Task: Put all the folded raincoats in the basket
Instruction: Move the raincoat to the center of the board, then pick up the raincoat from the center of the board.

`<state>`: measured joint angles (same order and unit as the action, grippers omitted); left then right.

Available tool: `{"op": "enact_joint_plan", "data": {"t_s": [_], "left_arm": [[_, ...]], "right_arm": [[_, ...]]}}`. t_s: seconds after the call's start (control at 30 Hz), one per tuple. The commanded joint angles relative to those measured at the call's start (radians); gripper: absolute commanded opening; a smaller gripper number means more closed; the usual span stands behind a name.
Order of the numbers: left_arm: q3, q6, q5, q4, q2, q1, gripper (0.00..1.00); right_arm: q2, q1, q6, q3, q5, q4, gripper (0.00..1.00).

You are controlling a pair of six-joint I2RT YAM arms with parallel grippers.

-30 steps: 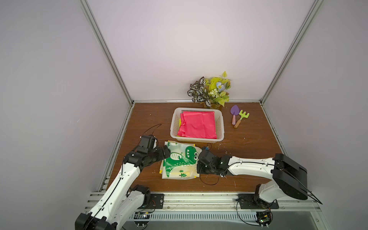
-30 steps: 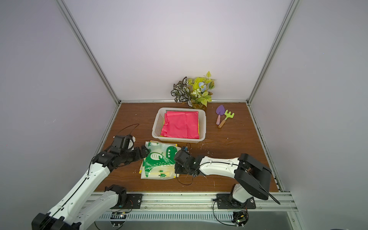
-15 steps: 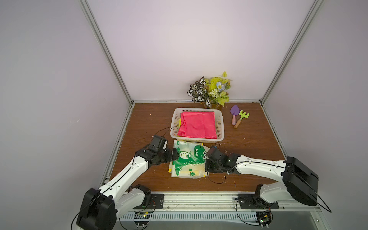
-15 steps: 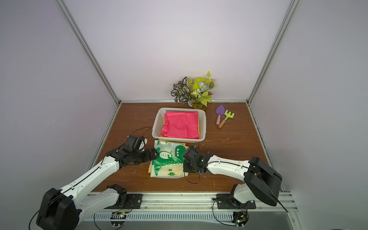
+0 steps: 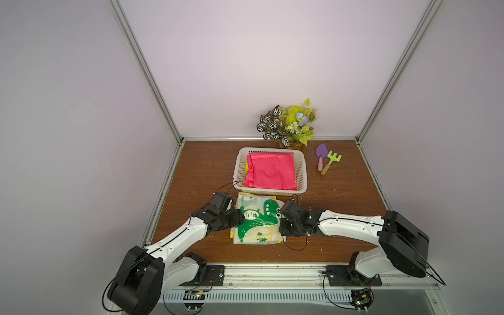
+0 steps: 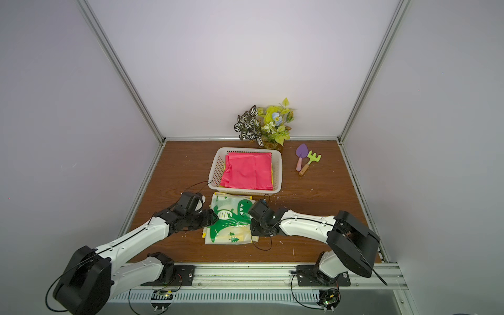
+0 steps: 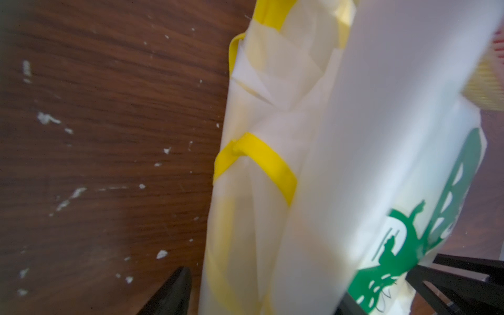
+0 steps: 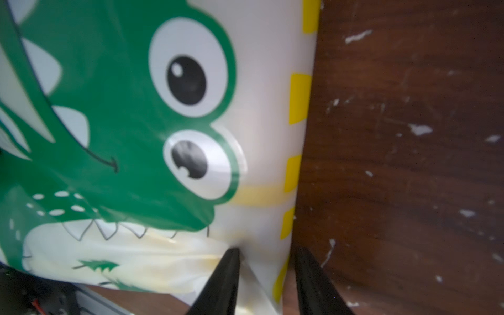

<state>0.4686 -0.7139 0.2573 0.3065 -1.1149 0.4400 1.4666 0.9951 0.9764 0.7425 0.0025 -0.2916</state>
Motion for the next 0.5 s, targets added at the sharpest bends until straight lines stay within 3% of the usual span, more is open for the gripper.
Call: {"op": "enact_joint_plan", "data": {"t_s": [0.0, 0.13, 0.27, 0.47], "left_arm": [[-0.033, 0.0, -0.03, -0.024, -0.017, 0.009, 0.67], [-0.061, -0.008, -0.023, -0.064, -0.013, 0.009, 0.62], [-0.076, -0.017, -0.003, -0.099, -0.007, 0.009, 0.55], [-0.095, -0.001, 0.011, -0.102, -0.022, 0.009, 0.58]], "right_arm": [[-0.079, -0.003, 0.002, 0.012, 0.047, -0.023, 0.58], [-0.159, -0.022, 0.031, -0.025, 0.073, 0.025, 0.69], [-0.158, -0.083, 0.035, -0.055, 0.051, 0.055, 0.7], [-0.071, -0.117, -0.022, -0.034, 0.007, 0.128, 0.71]]}}
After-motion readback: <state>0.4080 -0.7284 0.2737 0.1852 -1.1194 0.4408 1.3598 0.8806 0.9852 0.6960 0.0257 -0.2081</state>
